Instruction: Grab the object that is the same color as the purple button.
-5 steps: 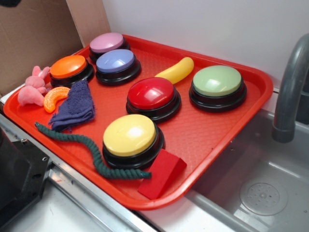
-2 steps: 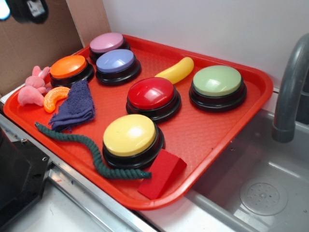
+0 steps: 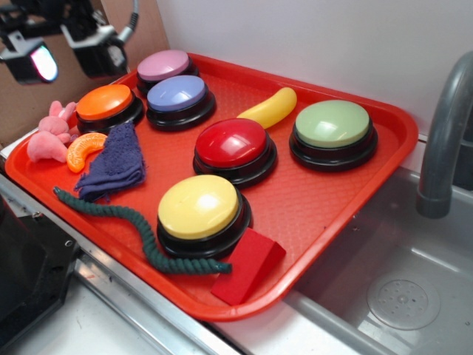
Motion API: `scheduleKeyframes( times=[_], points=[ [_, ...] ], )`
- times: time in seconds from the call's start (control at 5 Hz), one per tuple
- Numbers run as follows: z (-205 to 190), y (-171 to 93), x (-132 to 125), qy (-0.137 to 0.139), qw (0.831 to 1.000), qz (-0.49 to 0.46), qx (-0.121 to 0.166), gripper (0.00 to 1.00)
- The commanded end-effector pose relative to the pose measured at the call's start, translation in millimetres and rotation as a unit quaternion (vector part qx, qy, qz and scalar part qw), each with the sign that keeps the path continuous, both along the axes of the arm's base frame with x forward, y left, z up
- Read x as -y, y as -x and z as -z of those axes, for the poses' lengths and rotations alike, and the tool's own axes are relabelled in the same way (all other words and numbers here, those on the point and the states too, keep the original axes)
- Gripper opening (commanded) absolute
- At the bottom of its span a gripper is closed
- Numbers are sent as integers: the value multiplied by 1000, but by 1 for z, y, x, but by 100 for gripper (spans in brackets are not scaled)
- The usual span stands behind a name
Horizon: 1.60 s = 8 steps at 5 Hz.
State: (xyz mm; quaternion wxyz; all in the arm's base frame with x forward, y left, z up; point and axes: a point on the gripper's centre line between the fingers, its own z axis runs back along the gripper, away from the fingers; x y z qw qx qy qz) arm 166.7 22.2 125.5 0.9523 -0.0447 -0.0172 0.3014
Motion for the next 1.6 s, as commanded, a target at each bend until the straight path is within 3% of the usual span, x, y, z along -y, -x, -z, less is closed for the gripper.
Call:
scheduleKeyframes(
  times=[0.0,0.2,0.6,0.8,1.0,1.4],
  points=[
    [50,-24,-35,-35,995,-92,14,100],
    [76,-29,-44,-42,990,-131,19,100],
    [114,-30,-48,-19,989,-148,10,100],
    [118,-30,-43,-21,990,-137,14,90],
    [117,-27,-42,-3,990,-136,31,0],
    [90,-30,-42,-15,996,-79,45,0]
  ],
)
